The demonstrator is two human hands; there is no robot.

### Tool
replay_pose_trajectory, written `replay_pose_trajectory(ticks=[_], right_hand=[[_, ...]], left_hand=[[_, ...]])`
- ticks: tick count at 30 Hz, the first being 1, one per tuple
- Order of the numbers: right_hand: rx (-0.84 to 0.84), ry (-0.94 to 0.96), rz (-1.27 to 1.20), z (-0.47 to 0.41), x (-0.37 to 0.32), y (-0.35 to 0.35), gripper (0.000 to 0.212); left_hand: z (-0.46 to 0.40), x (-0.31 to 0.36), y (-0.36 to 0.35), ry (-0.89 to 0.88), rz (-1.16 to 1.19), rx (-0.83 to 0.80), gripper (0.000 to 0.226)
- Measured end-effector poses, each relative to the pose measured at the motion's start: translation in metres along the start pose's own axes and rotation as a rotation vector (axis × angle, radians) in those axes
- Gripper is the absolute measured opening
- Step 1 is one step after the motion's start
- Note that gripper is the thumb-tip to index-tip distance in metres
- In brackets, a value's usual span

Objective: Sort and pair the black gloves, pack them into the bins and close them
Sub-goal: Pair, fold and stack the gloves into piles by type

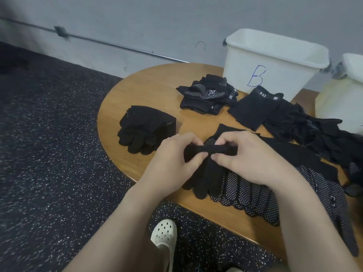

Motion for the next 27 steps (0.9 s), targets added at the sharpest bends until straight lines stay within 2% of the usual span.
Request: replay_pose_trajectory(ticks=[4,7,9,12,15,19,27], right_hand=[[0.095,0.135,-0.321,-0.001,-0.01,0.003,0.009],[0.258,0.22,-0.594,-0.009,-0.017,0.0,0.004],[0.366,0.226,-0.724,-0.017,-0.022,-0.004,0.004],[0.448,0.19,-0.798,-0.031,-0.028,-0.016,0.006],[0.446,0.125,-0.886,-0.046,-0.033,-0.031,0.014],[0.349,0.068,-1.052,-0.068,-0.041,-0.049,0.025],[0.491,0.023,-0.772,-0.107,-0.05,-0.075,0.025]], left_hand=[[0.005,-0.005,0.019,0.108,0.487,0.012,0.017],[0.009,-0.005,0.028,0.158,0.73,-0.093,0.023],[0.011,-0.007,0.03,0.171,0.729,-0.071,0.018],[0.013,-0.011,0.033,0.17,0.72,0.055,0.011],[0.011,-0.016,0.042,0.16,0.743,0.152,0.011],[0.001,-0.025,0.054,0.206,0.754,0.276,0.01],[-0.012,-0.044,0.066,0.326,0.754,0.435,0.01]])
Point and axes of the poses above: each hand's wrist, its own z-axis away from the middle knuckle, its own y-axis out of the back of the hand, x = y × z, the point moved 1 cm from there along -z, towards the middle knuckle, and after that the axes turned 15 degrees about y, right-handed, at the moved point
